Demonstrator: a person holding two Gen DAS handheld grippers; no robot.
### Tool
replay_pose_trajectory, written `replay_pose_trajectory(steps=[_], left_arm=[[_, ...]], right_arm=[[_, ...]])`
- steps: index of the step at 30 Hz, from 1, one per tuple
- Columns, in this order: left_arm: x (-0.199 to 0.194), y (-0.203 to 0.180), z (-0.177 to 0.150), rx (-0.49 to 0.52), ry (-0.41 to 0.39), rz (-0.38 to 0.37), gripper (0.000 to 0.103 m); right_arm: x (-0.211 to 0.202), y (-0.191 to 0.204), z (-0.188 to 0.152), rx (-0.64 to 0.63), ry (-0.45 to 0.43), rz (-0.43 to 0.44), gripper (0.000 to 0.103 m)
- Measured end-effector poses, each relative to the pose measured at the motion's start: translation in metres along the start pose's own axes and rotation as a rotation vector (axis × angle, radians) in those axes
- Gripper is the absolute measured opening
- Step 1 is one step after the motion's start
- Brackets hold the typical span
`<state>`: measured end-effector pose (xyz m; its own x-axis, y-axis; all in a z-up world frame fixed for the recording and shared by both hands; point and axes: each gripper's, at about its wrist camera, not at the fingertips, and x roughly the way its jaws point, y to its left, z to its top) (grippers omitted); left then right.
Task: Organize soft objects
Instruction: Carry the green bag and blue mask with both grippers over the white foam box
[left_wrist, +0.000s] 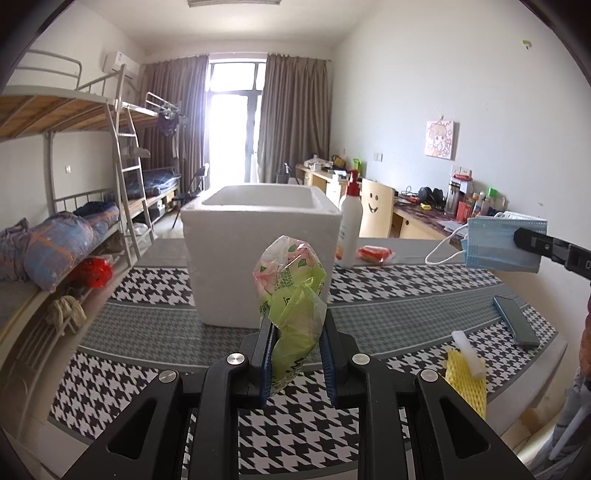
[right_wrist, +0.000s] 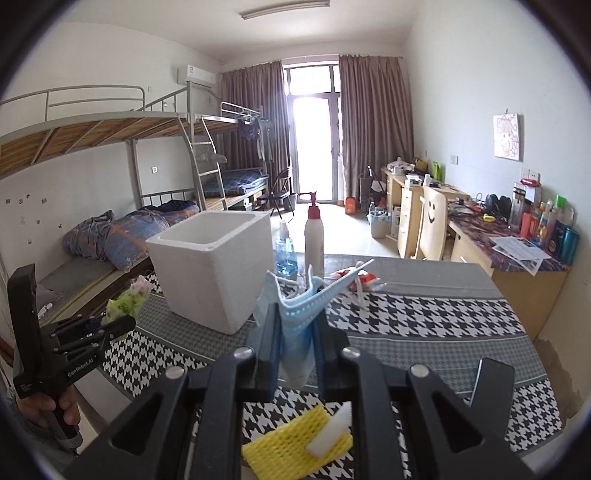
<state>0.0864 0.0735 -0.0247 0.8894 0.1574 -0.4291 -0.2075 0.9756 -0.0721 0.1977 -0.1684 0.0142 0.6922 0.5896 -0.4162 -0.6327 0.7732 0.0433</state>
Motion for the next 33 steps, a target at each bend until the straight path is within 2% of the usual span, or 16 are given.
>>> replay_pose_trajectory(steps=[23, 33], left_arm=[[-0.016, 0.022, 0.036, -0.002, -0.093, 0.041, 0.023], [-0.015, 0.03, 0.054, 0.003, -0.125, 0.063, 0.023]], right_arm=[[0.022, 0.028, 0.036, -0.064, -0.051, 0.052, 0.019], [0.038, 0.048, 0.051, -0.095, -0.048, 0.088, 0.019]])
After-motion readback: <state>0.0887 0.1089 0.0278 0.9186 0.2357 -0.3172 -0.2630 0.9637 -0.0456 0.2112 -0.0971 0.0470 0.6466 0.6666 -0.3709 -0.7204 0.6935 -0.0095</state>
